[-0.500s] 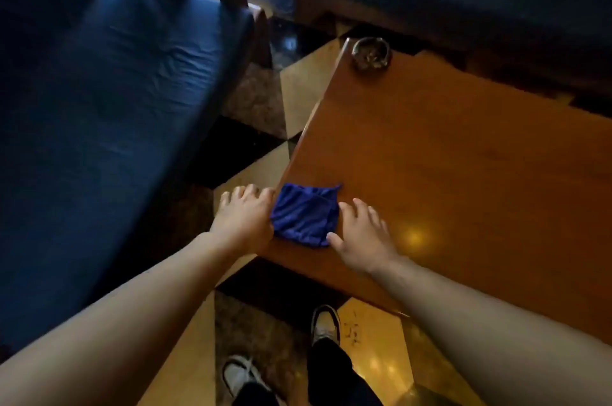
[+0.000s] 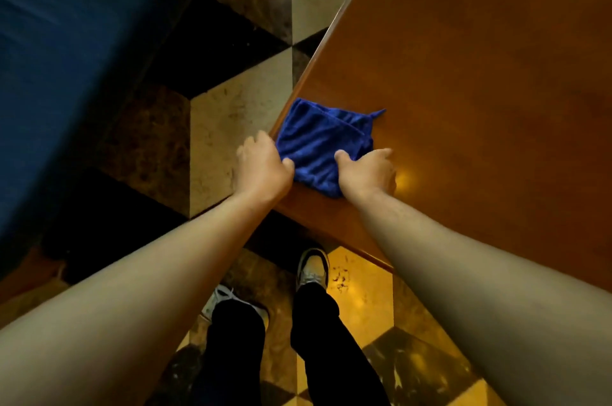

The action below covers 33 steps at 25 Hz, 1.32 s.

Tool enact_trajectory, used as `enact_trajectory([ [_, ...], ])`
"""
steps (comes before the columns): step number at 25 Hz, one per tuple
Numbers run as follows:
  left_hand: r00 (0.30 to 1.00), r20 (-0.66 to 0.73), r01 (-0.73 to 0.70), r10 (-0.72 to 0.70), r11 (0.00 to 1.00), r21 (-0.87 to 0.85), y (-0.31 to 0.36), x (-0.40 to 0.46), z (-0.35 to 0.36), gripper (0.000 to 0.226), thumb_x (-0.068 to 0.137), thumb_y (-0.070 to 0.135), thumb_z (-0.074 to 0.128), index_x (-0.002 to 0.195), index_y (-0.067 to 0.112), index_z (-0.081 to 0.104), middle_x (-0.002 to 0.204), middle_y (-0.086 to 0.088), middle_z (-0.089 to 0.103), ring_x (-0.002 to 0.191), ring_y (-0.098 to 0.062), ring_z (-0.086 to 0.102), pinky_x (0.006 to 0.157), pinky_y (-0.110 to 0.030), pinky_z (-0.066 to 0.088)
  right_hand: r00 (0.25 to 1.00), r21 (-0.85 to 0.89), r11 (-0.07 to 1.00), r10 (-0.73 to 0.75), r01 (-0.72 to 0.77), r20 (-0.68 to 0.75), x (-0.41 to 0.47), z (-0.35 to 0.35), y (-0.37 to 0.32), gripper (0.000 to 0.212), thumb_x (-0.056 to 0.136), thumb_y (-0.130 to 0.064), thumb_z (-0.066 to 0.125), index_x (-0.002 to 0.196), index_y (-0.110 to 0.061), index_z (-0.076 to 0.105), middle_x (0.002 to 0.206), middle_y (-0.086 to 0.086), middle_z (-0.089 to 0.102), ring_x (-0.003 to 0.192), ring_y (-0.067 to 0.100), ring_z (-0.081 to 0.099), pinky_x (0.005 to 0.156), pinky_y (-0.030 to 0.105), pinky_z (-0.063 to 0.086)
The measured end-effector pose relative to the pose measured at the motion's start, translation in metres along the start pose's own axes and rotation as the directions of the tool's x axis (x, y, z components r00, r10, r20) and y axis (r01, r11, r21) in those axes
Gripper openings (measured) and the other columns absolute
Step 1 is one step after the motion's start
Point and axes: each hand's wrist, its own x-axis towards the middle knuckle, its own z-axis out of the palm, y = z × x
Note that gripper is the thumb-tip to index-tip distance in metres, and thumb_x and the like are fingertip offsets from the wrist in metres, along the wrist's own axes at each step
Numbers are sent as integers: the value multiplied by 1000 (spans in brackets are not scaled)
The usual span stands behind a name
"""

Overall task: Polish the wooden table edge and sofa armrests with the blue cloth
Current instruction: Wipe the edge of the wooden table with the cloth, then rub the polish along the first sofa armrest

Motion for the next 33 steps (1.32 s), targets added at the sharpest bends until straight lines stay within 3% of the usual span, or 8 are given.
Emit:
enact_trajectory([
  [3,993,76,104,-95,988,-115,2,2,0,25,80,26,69,98,10,63,97,-7,66,90,-28,63,70,-37,53,993,144,986,76,-89,89,0,7,-3,49,89,-39,76,117,-2,59,110,11,69,102,33,69,71,38,51],
  [6,967,209,204,-147,937,-285,0,-3,-8,8,74,19,66,74,13,61,69,0,63,66,-22,60,52,-28,41,973,373,915,74,-153,219,-13,12,-5,26,85,-22,78,101,-3,70,100,15,75,92,35,73,82,50,62],
  [10,906,381,405,-183,630,-663,-30,-20,-51,15,66,1,47,67,11,59,45,8,56,55,-16,55,55,-23,46,907,563,800,-58,-209,418,-48,20,-12,7,87,-11,68,90,-16,71,92,6,79,86,23,74,65,32,58],
  [16,899,397,432,-183,236,-870,-117,-88,-147,45,58,-14,31,92,-3,59,64,-11,50,58,-24,50,53,-22,38,681,479,783,-99,-396,725,-152,66,-46,29,92,-11,65,121,-11,68,109,12,79,101,33,76,92,53,59],
  [21,921,289,289,-261,-41,-957,-189,-153,-226,72,52,-10,32,120,-12,55,104,-22,54,92,-36,53,76,-38,44,455,310,870,-115,-383,883,-259,102,-88,42,92,-38,68,126,-13,66,109,12,78,93,28,76,85,42,59],
  [26,939,137,81,-314,-184,-980,-268,-227,-314,67,48,-5,37,108,3,68,97,-13,74,88,-27,69,68,-32,53,281,301,942,-252,-147,926,-391,122,-140,49,94,-30,68,134,-4,60,127,23,70,119,40,66,106,56,47],
  [31,782,87,-30,-617,-177,-984,-335,-275,-354,18,71,27,63,75,15,76,88,-2,77,83,-23,70,64,-28,51,214,362,909,-403,208,890,-485,159,-168,35,86,-14,78,120,-14,68,115,16,76,103,35,75,82,50,61],
  [33,710,57,-13,-701,-94,-995,-362,-289,-360,22,87,39,66,91,22,80,96,3,81,88,-16,77,69,-28,58,197,322,878,-406,354,892,-518,177,-179,35,83,-21,81,115,-17,69,111,13,77,94,28,78,72,42,64],
])
